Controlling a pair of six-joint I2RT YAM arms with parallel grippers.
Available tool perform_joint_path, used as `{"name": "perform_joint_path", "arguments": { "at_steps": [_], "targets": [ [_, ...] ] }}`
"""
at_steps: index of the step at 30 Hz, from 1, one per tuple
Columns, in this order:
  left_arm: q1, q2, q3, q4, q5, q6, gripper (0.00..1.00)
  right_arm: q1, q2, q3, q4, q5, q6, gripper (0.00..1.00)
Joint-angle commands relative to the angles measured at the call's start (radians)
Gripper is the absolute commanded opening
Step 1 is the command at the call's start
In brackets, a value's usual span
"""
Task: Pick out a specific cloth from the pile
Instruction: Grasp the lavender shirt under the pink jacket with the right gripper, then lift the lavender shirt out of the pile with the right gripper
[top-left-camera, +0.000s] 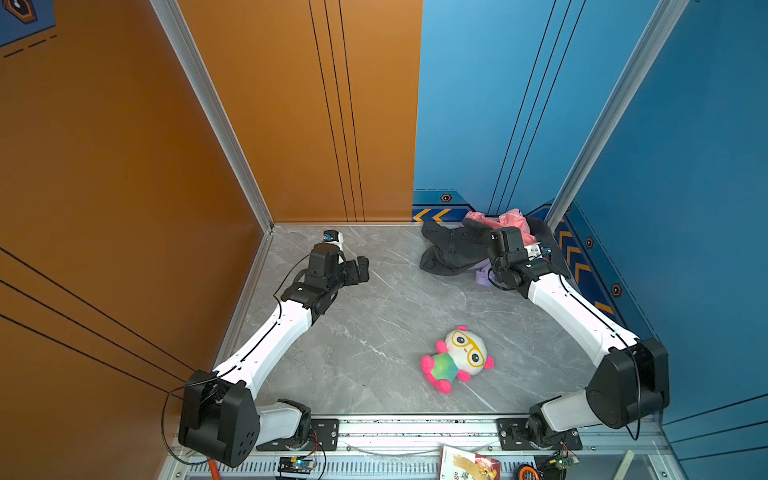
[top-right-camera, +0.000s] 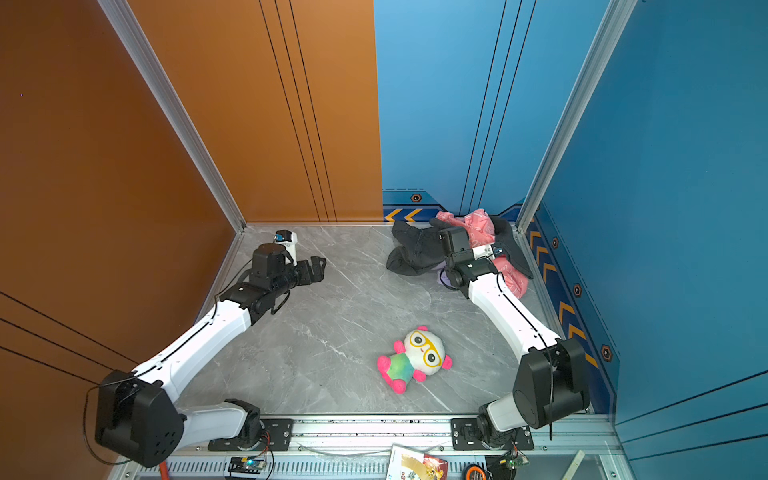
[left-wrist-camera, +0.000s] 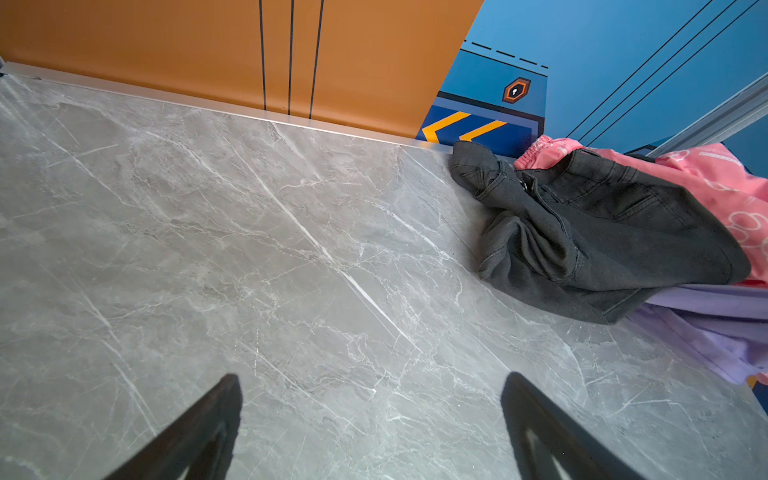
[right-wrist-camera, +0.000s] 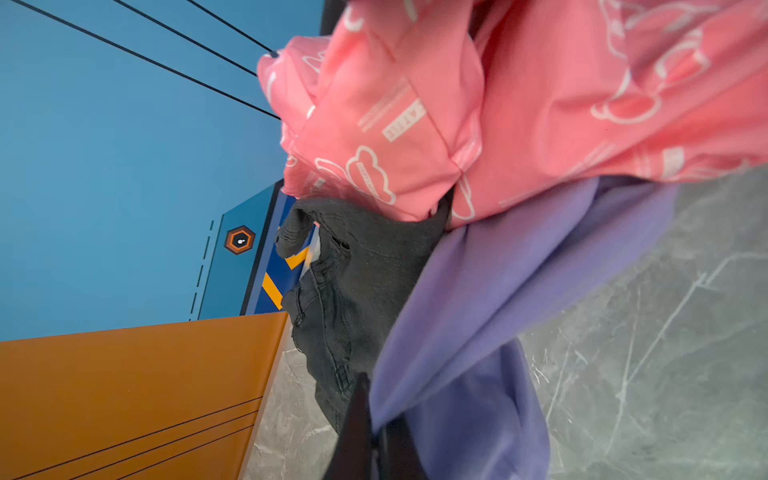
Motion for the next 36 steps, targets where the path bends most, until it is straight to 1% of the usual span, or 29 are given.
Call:
{"name": "perform_joint_path", "arguments": {
  "at_steps": [1,5,13,15,17,22,25,28,32,34,36],
  "targets": [
    [-0.014,0.006,0.04,0.003,-0.034,0.027,0.98,0.01,-0.061,0.083,0.008,0.087,-0.118,0.0],
    [-0.03,0.006,0.039,0.003,-0.046,0.032,0.98,0.012,-0.064,0.133,0.037,0.099,-0.213,0.0],
    [-0.058,-0.004,0.039,0.008,-0.078,0.032,0.98,0.036,-0.06,0.222,0.177,0.109,-0.448,0.0],
    [-0.064,-0.007,0.039,0.011,-0.084,0.033,0.98,0.044,-0.06,0.239,0.224,0.114,-0.517,0.0],
    [-0.069,-0.011,0.07,0.011,-0.09,0.032,0.98,0.053,-0.064,0.252,0.269,0.124,-0.58,0.0],
    [-0.079,-0.019,0.073,0.011,-0.102,0.033,0.98,0.061,-0.067,0.291,0.378,0.152,-0.738,0.0],
    [-0.084,-0.022,0.074,0.011,-0.108,0.035,0.98,0.063,-0.058,0.319,0.428,0.137,-0.831,0.0],
    [-0.086,-0.023,0.076,0.012,-0.11,0.036,0.98,0.063,-0.036,0.35,0.45,0.087,-0.889,0.0],
    [-0.087,-0.02,0.084,0.016,-0.111,0.044,0.98,0.066,-0.001,0.395,0.445,-0.027,-0.909,0.0],
    [-0.087,-0.015,0.088,0.019,-0.109,0.051,0.98,0.066,0.027,0.415,0.436,-0.104,-0.906,0.0],
    [-0.087,-0.011,0.095,0.027,-0.105,0.058,0.98,0.066,0.071,0.445,0.407,-0.221,-0.903,0.0]
  ]
}}
